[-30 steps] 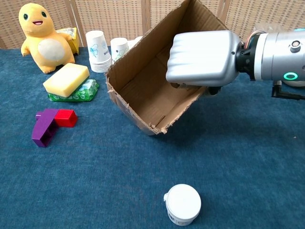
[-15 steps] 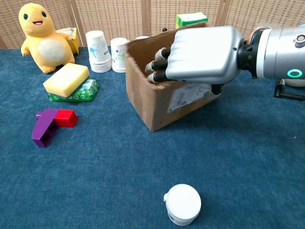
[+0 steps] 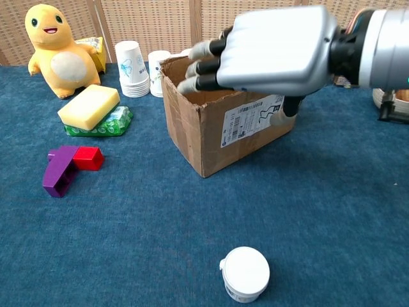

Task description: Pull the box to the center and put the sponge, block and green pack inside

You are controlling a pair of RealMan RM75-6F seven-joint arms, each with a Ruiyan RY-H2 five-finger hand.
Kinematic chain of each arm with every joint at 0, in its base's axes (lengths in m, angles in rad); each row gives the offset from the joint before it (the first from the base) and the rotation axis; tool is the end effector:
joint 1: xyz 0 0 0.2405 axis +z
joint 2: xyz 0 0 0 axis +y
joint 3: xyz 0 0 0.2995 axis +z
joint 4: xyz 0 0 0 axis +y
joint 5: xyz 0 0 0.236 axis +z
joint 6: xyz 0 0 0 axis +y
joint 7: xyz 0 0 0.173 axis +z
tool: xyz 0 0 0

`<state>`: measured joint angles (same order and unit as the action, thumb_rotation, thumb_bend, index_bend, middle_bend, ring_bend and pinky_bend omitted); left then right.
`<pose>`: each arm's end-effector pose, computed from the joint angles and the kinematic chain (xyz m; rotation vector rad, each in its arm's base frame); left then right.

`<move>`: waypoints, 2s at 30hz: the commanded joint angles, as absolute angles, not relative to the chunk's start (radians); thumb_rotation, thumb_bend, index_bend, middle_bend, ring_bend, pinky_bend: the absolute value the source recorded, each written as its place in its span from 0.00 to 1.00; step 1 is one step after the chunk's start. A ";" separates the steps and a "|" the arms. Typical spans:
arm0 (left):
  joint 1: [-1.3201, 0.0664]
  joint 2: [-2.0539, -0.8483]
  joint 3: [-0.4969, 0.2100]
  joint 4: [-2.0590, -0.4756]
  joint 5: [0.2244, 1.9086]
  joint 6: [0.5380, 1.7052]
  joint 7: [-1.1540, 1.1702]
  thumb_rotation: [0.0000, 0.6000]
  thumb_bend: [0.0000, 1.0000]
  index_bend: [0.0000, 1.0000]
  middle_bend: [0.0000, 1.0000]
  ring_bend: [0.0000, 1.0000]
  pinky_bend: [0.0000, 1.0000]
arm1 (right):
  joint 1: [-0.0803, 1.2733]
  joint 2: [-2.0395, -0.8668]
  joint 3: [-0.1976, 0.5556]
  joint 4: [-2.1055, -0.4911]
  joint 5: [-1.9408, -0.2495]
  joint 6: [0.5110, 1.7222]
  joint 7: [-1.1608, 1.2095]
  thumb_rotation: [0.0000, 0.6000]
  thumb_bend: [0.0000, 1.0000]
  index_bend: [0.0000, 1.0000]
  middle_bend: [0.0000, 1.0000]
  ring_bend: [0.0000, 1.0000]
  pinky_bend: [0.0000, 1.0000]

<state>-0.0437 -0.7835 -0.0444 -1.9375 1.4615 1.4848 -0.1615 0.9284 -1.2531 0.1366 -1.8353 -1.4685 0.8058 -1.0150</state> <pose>-0.3172 0.1959 0.2369 -1.2829 -1.0560 -0.9749 -0.0494 -0.3501 -0.0014 2.2711 0.3759 0.7254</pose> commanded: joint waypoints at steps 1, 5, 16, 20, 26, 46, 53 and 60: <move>-0.043 -0.782 -0.044 -1.938 1.463 1.486 -0.165 1.00 0.10 0.00 0.00 0.00 0.00 | 0.906 -1.203 0.147 -1.907 -1.491 0.864 -0.979 1.00 0.00 0.00 0.00 0.02 0.31; -0.041 -0.779 -0.042 -1.933 1.464 1.486 -0.175 1.00 0.10 0.00 0.00 0.00 0.00 | 0.869 -1.164 0.151 -1.920 -1.538 0.943 -0.884 1.00 0.00 0.00 0.00 0.02 0.32; -0.052 -0.775 -0.042 -1.924 1.455 1.462 -0.185 1.00 0.10 0.00 0.00 0.00 0.00 | 0.662 -1.040 0.108 -1.853 -1.678 1.285 -0.468 1.00 0.00 0.01 0.01 0.04 0.34; -0.057 -0.784 -0.041 -1.922 1.454 1.454 -0.174 1.00 0.10 0.00 0.00 0.00 0.00 | 0.556 -1.052 0.069 -1.728 -1.709 1.436 -0.269 1.00 0.00 0.02 0.02 0.04 0.34; -0.056 -0.799 -0.036 -1.915 1.463 1.456 -0.156 1.00 0.10 0.00 0.00 0.00 0.00 | 0.449 -1.108 0.055 -1.582 -1.657 1.554 -0.069 1.00 0.00 0.04 0.03 0.04 0.33; -0.147 -0.900 -0.022 -1.813 1.492 1.313 -0.065 1.00 0.10 0.00 0.00 0.00 0.00 | 0.155 -1.307 0.012 -1.192 -1.435 1.588 0.200 1.00 0.00 0.05 0.00 0.00 0.25; -0.272 -0.995 -0.039 -1.741 1.541 1.174 0.009 1.00 0.10 0.00 0.00 0.00 0.00 | 0.120 -1.246 0.023 -1.313 -1.453 1.615 0.188 1.00 0.00 0.06 0.00 0.00 0.23; -0.380 -1.115 -0.037 -1.540 1.669 1.126 0.023 1.00 0.10 0.00 0.00 0.00 0.00 | 0.111 -1.235 0.034 -1.335 -1.468 1.609 0.203 1.00 0.00 0.06 0.00 0.00 0.23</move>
<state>-0.3359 -1.0697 -0.0369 -1.5983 1.6221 1.1510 0.0114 0.1116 -1.2364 0.0325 -1.3333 -1.4675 1.6100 0.2015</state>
